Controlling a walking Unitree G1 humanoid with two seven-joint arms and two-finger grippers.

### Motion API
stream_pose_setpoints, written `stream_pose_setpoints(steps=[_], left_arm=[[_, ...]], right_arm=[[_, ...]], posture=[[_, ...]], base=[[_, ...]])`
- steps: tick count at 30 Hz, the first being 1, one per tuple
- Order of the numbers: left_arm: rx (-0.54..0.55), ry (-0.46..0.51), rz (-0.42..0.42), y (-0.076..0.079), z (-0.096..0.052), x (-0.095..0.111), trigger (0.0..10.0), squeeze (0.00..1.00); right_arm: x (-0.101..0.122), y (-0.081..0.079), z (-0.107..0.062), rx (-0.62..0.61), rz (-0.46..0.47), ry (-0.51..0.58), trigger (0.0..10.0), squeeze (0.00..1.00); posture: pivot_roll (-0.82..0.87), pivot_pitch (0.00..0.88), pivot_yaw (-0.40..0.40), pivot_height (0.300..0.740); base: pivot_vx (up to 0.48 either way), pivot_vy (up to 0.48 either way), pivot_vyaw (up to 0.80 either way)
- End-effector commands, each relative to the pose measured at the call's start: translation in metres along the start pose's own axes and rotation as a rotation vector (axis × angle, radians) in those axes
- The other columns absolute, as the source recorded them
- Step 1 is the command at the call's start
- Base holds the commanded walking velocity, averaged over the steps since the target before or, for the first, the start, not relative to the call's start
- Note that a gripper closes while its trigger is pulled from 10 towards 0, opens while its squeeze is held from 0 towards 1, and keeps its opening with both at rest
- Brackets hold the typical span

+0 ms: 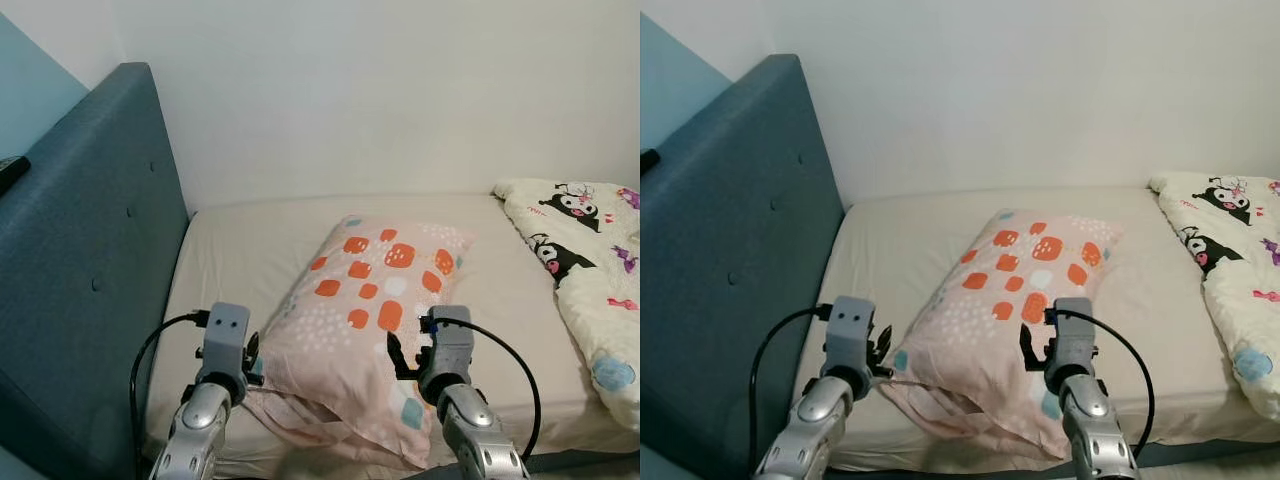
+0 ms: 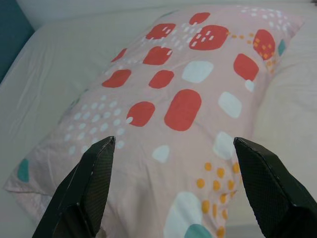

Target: Clean up the room

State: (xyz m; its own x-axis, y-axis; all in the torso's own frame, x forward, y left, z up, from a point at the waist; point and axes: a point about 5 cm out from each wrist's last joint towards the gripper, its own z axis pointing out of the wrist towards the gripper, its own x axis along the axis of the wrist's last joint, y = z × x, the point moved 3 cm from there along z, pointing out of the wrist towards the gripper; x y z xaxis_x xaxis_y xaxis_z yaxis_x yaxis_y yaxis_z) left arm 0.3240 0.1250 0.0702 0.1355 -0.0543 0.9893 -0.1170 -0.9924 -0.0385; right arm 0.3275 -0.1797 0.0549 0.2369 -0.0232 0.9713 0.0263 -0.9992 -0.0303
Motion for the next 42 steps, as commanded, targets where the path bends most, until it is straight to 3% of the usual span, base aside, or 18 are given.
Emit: stream_pose_setpoints(steps=[1,12,42], left_arm=[[-0.008,-0.020,0.010,-0.0007,-0.0014,-0.0065,10.0,0.00],[-0.016,-0.021,0.009,0.0005,-0.0022,-0.0080,10.0,0.00],[-0.020,-0.031,0.024,0.0012,-0.0027,-0.0084,10.0,0.00]], right_arm=[[-0.0032,0.0010,-0.0003,-0.003,0.009,-0.007,10.0,0.00],[-0.0058,0.0011,-0.0010,-0.003,0.015,-0.009,10.0,0.00],[-0.0087,-0.0058,-0.0016,0.005,0.031,-0.006,10.0,0.00]], posture=[[-0.02,0.041,-0.030,0.691],[-0.02,0.033,-0.026,0.657],[0.00,0.059,-0.014,0.652]], base=[[0.000,0.000,0.00],[0.000,0.000,0.00],[0.000,0.000,0.00]])
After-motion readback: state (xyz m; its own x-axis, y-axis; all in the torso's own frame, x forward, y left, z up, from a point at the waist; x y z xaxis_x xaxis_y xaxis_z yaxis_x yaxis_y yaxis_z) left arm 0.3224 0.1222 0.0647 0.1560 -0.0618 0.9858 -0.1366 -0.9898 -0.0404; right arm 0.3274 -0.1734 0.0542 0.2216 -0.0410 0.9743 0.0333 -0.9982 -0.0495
